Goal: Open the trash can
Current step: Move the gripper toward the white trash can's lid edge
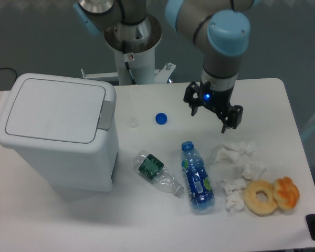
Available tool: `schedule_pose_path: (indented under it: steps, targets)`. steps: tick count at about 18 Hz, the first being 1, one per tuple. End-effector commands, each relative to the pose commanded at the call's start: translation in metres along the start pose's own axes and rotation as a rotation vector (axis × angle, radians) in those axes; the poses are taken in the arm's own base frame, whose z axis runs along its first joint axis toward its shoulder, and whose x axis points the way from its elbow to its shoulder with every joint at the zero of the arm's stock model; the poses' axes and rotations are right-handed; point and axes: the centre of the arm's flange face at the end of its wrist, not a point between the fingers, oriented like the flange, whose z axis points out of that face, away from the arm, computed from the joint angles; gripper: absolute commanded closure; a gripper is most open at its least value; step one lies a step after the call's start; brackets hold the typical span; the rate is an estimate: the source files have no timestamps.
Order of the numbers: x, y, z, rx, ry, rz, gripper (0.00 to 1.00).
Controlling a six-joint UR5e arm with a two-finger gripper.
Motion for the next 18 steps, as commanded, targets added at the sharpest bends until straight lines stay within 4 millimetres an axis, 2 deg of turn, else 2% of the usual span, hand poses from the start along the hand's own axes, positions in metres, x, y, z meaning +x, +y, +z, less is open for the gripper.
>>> schedule_pose_path:
  steps: [1, 2, 4, 5, 9, 12, 18]
  targets:
    - [0.009, -0.006, -0.012, 0.021, 0.002, 0.001, 0.0]
    - [0.015, -0.007, -0.021, 0.029, 0.012, -0.011, 0.08]
    - [0.025, -0.019, -0.028, 0.071, 0.061, -0.045, 0.38]
    - [0.028, -0.022, -0.03, 0.095, 0.075, -0.062, 0.49]
    - [0.046, -0.039, -0.042, 0.162, 0.107, -0.153, 0.86]
    - [0.056, -0.056, -0.042, 0.217, 0.157, -0.249, 1.0]
    - [0.07, -0.083, -0.063, 0.297, 0.212, -0.41, 1.0]
